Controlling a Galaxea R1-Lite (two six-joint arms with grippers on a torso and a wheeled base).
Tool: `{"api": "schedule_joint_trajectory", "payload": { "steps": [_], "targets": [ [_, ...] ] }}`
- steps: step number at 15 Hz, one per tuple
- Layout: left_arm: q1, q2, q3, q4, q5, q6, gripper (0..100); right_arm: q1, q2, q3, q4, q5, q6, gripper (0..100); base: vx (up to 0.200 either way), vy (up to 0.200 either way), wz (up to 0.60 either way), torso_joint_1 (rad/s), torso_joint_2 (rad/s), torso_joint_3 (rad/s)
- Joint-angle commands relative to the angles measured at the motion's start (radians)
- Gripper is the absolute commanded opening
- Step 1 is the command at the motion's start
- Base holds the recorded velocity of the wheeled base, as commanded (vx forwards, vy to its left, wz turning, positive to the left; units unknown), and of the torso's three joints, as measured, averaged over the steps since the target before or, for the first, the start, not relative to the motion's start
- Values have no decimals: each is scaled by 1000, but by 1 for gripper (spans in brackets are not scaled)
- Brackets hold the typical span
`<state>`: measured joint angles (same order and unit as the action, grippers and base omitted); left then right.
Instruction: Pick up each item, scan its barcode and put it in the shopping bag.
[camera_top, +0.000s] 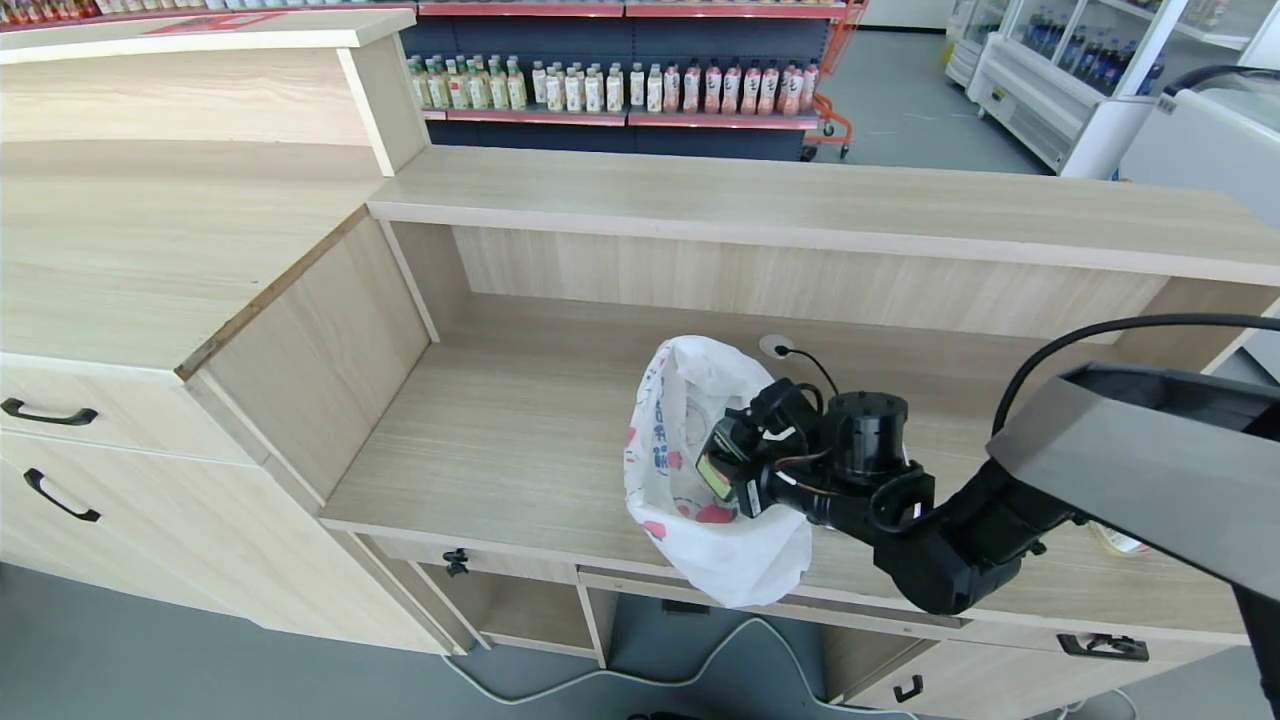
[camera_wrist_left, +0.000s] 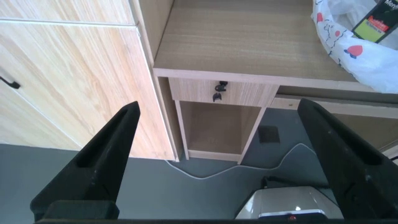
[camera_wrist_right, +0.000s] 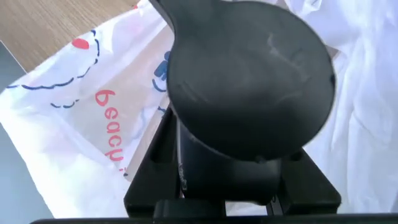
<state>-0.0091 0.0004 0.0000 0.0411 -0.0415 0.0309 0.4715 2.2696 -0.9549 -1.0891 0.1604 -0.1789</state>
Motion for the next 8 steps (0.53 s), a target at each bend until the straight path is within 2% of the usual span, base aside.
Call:
{"api": "schedule_joint_trajectory", "payload": {
  "steps": [1,6,8],
  "targets": [
    [0,0,0,0,0,0,100,-2,57,-13,0,-1,-14,0,0,0,0,0,0,0],
    [0,0,0,0,0,0,100,-1,117,-120,18,-1,-36,0,0,0,0,0,0,0],
    [0,0,0,0,0,0,100,-8,119,-110,54,-2,-74,0,0,0,0,0,0,0]
  ]
}}
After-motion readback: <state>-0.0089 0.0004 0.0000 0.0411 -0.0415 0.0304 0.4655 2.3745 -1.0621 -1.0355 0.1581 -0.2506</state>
